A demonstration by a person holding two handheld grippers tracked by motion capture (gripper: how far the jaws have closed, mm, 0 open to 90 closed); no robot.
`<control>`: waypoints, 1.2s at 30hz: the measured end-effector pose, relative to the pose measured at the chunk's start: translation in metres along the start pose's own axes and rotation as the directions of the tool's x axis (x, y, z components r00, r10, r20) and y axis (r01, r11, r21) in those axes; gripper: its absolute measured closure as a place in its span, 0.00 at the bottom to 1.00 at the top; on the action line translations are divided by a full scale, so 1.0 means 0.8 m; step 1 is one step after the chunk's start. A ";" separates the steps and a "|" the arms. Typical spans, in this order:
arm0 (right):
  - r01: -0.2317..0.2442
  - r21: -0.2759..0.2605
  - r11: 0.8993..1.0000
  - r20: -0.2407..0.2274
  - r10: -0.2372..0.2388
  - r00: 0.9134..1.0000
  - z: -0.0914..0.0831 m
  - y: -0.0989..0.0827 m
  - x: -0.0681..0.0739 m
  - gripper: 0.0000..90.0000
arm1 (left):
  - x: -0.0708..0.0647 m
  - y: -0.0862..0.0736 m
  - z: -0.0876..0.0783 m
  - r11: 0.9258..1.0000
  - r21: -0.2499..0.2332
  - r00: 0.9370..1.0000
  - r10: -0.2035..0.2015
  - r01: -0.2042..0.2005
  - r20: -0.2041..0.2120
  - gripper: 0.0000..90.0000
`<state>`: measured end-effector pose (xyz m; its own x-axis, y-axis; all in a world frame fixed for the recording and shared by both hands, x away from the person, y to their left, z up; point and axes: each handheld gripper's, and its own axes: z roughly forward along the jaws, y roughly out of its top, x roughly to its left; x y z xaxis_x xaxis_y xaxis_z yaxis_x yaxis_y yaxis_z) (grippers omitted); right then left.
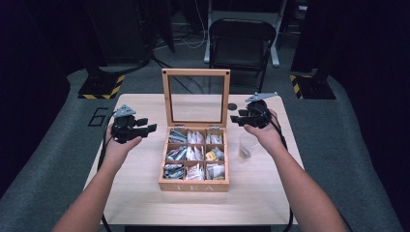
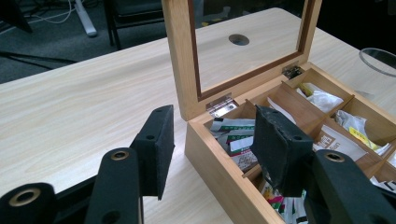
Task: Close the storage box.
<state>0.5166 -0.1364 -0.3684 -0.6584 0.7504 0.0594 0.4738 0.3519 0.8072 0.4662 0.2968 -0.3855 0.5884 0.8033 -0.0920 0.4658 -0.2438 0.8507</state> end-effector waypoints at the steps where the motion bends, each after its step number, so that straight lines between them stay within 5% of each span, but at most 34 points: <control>1: 0.000 0.001 1.000 0.002 0.000 1.000 0.001 0.001 0.000 0.52 | 0.000 0.000 0.000 1.000 -0.003 1.000 -0.002 0.002 0.002 0.53; 16: -0.012 0.001 1.000 -0.013 0.012 1.000 0.020 0.008 -0.008 0.43 | 0.000 -0.001 0.007 1.000 0.019 1.000 -0.005 0.005 0.009 0.48; 36: -0.015 0.017 1.000 -0.003 0.015 1.000 0.050 0.017 -0.017 0.44 | 0.001 -0.002 0.005 1.000 0.021 1.000 -0.008 0.008 0.012 0.47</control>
<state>0.5552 -0.1195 -0.3814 -0.6532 0.7536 0.0735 0.4934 0.3501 0.7963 0.4688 0.2955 -0.3887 0.5923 0.7988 -0.1051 0.4841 -0.2486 0.8389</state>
